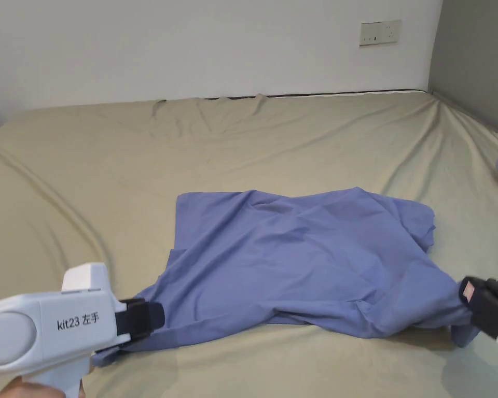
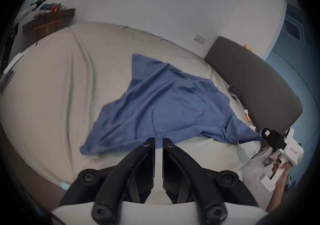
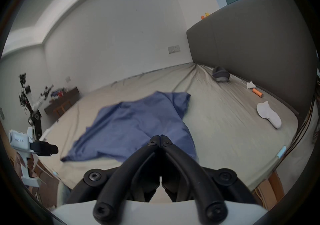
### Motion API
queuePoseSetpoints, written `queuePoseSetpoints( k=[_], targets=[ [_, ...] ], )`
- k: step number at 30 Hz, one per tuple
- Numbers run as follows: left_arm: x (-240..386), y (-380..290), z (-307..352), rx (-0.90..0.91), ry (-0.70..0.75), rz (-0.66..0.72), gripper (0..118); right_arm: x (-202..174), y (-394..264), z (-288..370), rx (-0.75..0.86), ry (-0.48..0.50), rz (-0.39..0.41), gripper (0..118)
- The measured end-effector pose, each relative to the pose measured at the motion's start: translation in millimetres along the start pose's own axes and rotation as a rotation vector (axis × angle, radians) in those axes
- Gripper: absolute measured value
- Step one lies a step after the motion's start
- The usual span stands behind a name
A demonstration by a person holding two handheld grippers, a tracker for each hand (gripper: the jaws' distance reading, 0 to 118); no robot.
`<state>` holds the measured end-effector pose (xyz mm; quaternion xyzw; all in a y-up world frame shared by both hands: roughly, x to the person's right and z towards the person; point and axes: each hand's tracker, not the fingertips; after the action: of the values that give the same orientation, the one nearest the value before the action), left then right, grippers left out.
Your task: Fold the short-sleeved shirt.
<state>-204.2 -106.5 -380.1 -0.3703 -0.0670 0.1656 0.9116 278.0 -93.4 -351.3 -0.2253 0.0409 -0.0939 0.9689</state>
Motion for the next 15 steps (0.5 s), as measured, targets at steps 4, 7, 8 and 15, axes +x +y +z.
queuePoseSetpoints(
  k=[4, 7, 8, 15],
  targets=[
    [-14, -8, -12, -0.022, -0.016, 0.031, 7, 2, -10, -7, -0.095, -0.059, 0.022, 0],
    [-11, -9, -21, -0.069, 0.01, 0.002, 7, 2, -18, -15, -0.17, -0.076, 0.038, 0],
    [-10, -9, -25, -0.078, 0.017, -0.011, 7, 1, -20, -17, -0.223, -0.082, 0.023, 0],
    [-10, -18, -43, -0.165, 0.07, 0.008, 107, -4, -27, -27, -0.301, -0.126, 0.065, 118]
  ],
)
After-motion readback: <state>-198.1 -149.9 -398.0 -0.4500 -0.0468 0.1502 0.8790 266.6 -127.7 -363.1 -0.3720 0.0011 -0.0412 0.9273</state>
